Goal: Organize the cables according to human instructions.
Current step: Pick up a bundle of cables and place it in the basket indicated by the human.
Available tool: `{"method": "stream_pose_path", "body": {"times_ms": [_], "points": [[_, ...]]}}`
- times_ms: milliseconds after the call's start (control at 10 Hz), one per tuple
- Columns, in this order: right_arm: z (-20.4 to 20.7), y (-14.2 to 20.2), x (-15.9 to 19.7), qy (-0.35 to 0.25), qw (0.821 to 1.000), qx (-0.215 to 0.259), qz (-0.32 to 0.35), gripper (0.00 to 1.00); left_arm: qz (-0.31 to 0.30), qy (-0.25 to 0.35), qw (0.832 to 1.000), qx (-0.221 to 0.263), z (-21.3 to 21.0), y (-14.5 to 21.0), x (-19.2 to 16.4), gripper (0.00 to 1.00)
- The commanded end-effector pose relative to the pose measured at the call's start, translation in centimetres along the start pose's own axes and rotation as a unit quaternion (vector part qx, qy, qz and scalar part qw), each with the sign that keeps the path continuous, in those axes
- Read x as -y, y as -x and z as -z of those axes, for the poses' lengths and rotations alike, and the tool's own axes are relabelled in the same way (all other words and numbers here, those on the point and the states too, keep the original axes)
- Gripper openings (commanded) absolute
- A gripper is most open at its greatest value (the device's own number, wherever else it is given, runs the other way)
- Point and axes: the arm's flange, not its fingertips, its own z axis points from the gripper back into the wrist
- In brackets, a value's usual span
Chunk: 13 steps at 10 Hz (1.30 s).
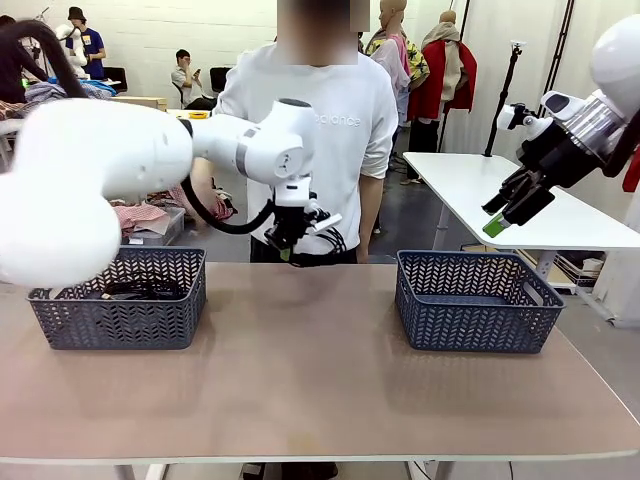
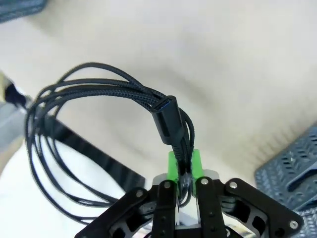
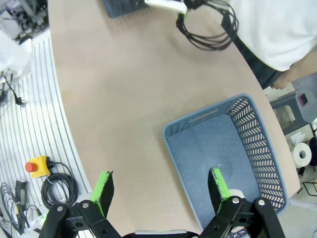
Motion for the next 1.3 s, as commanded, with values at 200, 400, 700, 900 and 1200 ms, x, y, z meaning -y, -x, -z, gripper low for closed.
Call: {"method": "stream_pose_path", "body": {"times_ms": [200, 400, 700, 900, 1200], "points": [[-0.2, -0.1, 0.1, 0.002, 1.000, -0.001, 0.000, 1.00, -0.205, 0.002, 0.979, -0.008, -4.9, 2.5, 11.9, 0.00], [-0.2, -0.1, 0.1, 0.002, 1.000, -0.001, 0.000, 1.00, -0.268, 0.008, 0.963, -0.026, -6.9, 4.8, 16.1, 0.00], [-0.2, -0.1, 0.1, 0.002, 1.000, -0.001, 0.000, 1.00, -0.346, -0.005, 0.938, -0.027, -8.5, 6.7, 22.8, 0.00], [-0.2, -0.1, 0.1, 0.002, 1.000, -0.001, 0.000, 1.00, -0.374, -0.005, 0.927, -0.015, -7.6, 7.7, 26.0, 0.00], [-0.2, -0.1, 0.1, 0.002, 1.000, -0.001, 0.000, 1.00, -0.409, -0.005, 0.913, -0.007, -5.2, 9.6, 28.4, 0.00]]}}
